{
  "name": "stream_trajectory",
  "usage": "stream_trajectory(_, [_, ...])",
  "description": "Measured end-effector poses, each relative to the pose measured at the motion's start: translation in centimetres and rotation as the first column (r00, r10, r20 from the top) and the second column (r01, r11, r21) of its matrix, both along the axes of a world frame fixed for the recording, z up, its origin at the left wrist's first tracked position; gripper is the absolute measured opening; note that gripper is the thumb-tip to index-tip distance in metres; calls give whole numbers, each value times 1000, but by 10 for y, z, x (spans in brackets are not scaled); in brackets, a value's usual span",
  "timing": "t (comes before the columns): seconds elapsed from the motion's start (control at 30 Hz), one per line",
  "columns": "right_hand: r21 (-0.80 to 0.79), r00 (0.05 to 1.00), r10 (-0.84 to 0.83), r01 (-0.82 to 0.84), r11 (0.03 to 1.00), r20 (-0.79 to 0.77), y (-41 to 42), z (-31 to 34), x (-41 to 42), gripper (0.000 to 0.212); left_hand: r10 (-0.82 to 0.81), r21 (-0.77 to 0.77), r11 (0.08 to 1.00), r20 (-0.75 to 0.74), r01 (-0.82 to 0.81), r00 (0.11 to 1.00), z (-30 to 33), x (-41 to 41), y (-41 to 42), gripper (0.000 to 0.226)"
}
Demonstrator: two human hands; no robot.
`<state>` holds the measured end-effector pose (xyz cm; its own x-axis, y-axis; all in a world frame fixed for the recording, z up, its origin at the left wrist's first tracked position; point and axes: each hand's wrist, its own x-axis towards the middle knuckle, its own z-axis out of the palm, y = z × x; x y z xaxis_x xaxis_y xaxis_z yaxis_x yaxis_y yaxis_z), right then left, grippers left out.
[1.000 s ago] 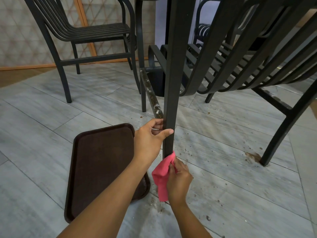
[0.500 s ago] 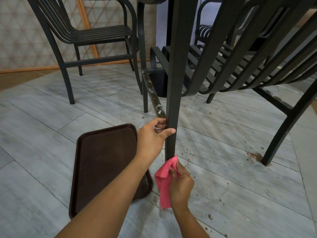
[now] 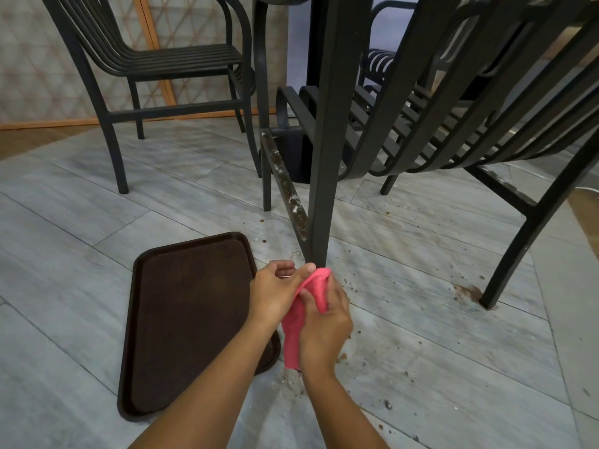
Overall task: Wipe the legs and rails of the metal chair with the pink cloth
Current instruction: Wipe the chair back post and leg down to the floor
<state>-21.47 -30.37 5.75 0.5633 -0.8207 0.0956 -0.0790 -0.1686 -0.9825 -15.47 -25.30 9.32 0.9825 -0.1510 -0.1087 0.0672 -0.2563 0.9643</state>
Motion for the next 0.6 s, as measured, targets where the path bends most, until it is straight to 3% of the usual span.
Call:
stream_trajectory(0.13, [-85,995,-99,100,991,18,4,-3,15,48,-158,-73,985,-6,157,987,-2,3,0,31])
stream_trajectory(0.23, [-81,986,-158,162,983,58,5,-7,23,36,-160,-110,981,19,161,987,-5,3,-2,23])
stream_trajectory(0.6, [-20,975,-202,204,979,89,5,-12,25,38,-194,-131,972,9,194,981,-5,7,-1,23])
